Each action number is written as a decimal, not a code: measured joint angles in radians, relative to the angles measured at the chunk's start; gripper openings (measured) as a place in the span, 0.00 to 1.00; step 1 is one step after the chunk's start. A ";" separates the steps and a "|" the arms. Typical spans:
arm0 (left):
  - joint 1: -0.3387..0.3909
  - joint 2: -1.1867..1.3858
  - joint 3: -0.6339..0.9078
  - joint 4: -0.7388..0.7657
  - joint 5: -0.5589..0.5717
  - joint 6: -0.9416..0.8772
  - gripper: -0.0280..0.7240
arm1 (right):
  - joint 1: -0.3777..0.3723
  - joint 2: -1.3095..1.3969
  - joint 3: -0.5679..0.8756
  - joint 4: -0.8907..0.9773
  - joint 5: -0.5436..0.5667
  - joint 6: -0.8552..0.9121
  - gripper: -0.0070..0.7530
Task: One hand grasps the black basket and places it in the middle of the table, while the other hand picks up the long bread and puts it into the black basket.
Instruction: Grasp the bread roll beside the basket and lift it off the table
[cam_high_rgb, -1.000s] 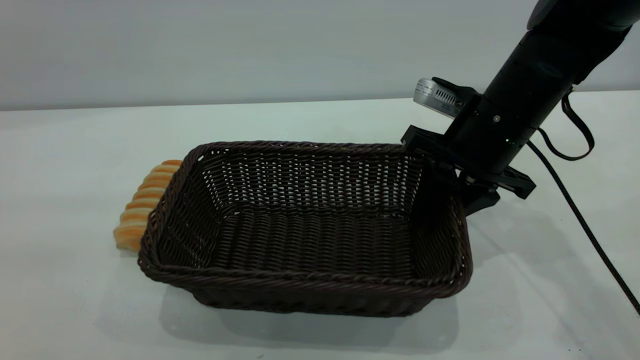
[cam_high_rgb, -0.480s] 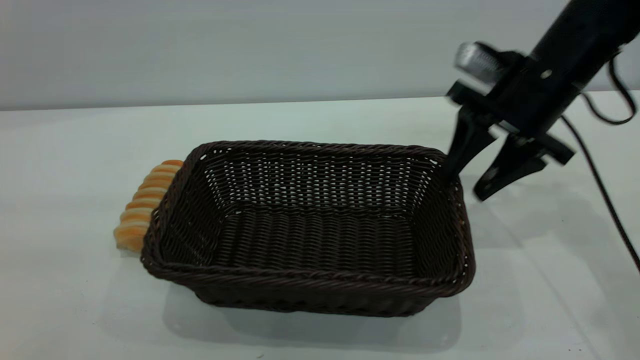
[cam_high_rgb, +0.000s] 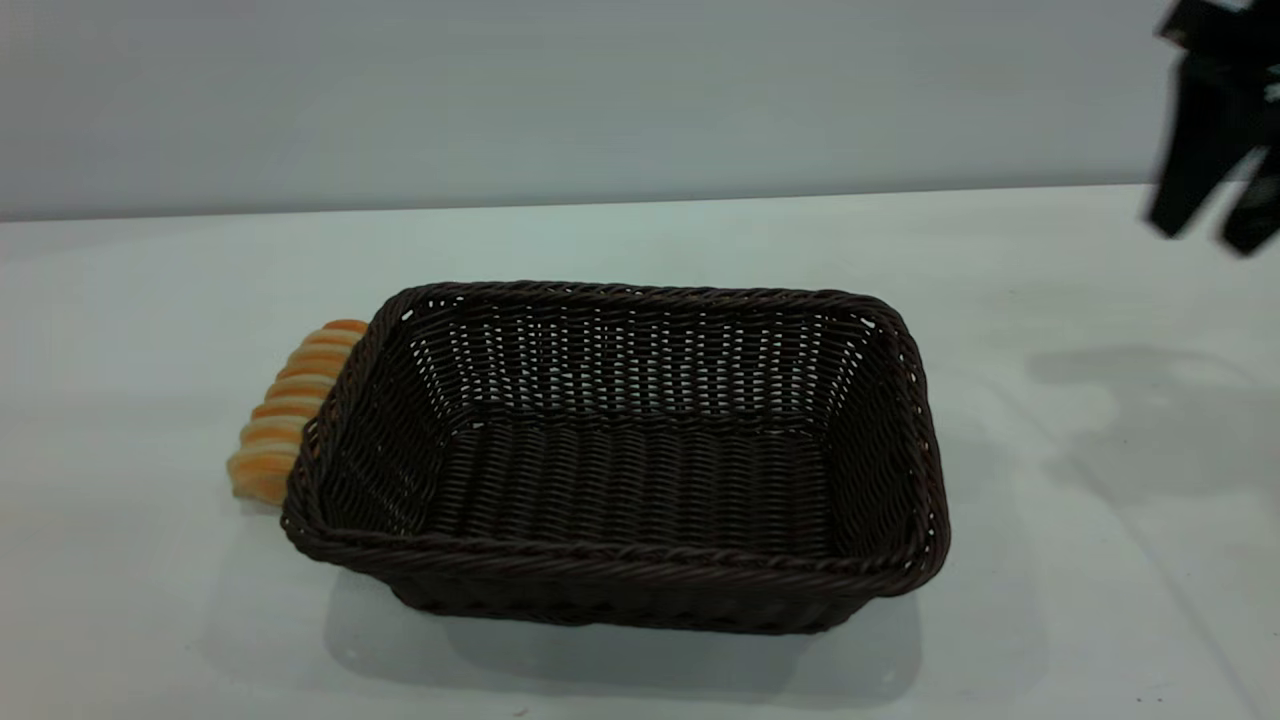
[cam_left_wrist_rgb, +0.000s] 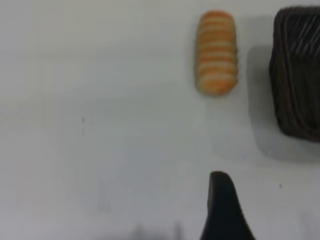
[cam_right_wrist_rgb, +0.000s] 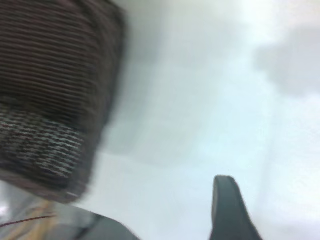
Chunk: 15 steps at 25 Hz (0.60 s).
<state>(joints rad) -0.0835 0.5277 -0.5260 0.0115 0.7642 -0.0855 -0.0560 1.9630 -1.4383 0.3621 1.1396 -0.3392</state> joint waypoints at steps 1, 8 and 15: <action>0.000 0.029 -0.015 0.000 0.015 -0.003 0.70 | 0.000 -0.038 0.028 -0.039 -0.014 0.015 0.61; 0.000 0.301 -0.189 -0.011 0.038 0.015 0.70 | 0.000 -0.323 0.291 -0.098 -0.108 0.043 0.61; 0.000 0.698 -0.335 -0.141 0.030 0.195 0.70 | 0.038 -0.560 0.482 -0.104 -0.129 0.052 0.61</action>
<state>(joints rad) -0.0835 1.2259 -0.8614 -0.1299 0.7941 0.1096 -0.0175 1.4028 -0.9564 0.2582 1.0106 -0.2867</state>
